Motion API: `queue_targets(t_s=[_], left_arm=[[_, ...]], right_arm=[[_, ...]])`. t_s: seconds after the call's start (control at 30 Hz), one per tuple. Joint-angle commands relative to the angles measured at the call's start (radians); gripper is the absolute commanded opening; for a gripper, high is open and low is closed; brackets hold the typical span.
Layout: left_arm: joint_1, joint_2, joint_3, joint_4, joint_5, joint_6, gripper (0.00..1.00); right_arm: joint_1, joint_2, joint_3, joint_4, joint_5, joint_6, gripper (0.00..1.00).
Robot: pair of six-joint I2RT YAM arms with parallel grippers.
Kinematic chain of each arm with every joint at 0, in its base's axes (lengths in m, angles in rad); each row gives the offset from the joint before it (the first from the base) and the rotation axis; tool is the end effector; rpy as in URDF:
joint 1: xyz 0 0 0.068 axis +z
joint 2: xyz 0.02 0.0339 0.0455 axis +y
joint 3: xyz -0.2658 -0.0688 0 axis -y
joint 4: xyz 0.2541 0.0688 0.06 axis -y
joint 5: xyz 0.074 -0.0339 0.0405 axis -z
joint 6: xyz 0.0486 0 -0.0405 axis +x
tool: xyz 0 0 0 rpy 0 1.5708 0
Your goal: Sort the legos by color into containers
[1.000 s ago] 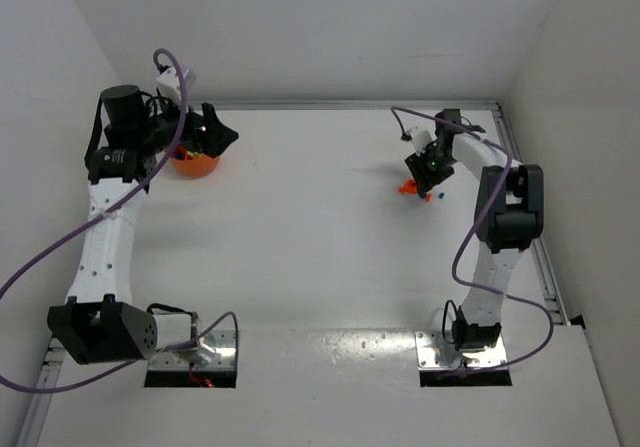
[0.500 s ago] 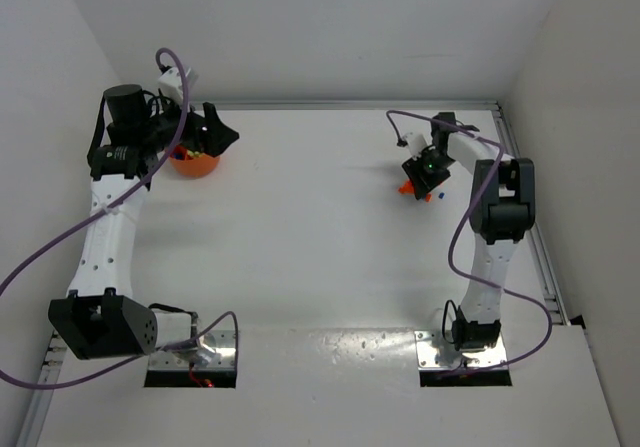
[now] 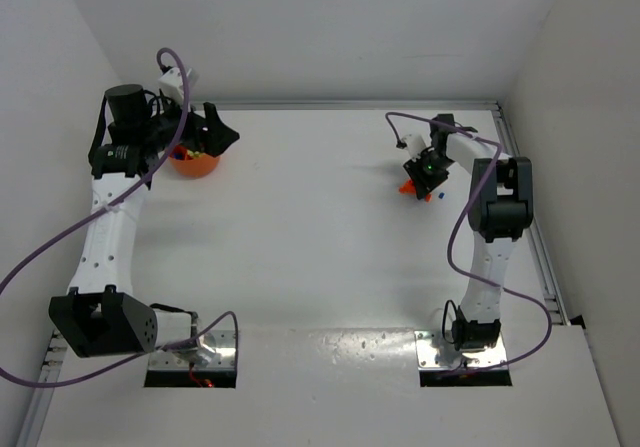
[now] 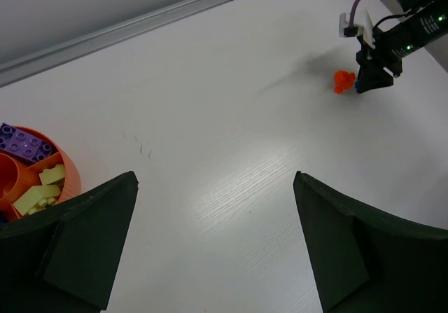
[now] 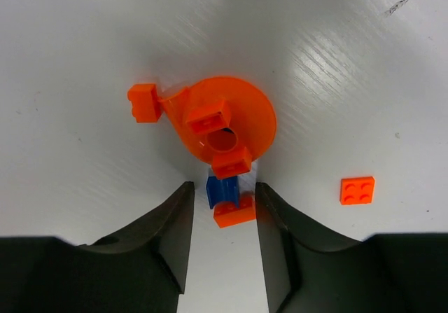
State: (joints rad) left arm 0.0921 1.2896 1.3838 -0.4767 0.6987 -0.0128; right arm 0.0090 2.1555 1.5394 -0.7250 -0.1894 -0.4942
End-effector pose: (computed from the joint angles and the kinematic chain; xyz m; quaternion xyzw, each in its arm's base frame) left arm 0.2984 -0.0038 0.4110 0.1505 0.7875 -0.2626 0.5368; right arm 0.4364 0.0131 0.1187 -0.2567 0.9551 0.0638 0.1333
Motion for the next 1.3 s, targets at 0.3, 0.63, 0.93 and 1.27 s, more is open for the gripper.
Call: queue_targets(t_s=[0.3,0.63,0.93,1.27], left_arm=[[-0.005,-0.003,0.002,0.050,-0.002,-0.032,1.00],[-0.026,-0.090,-0.196,0.182,0.154,-0.150,1.00],[-0.219,-0.171,-0.430,0.365,0.131,-0.187,0.96],[-0.567,-0.078,-0.370,0.290,-0.106,0.007,0.79]], right_arm=[[0.000,-0.048,-0.091,0.073,0.028,-0.018,0.13],[0.019,-0.207,0.122,-0.223,-0.602,0.199,0.08],[0.048,-0.250,-0.050,0.238,-1.156,0.818,0.08],[0.089,-0.275,-0.300,0.685,-1.306,1.302,0.08]])
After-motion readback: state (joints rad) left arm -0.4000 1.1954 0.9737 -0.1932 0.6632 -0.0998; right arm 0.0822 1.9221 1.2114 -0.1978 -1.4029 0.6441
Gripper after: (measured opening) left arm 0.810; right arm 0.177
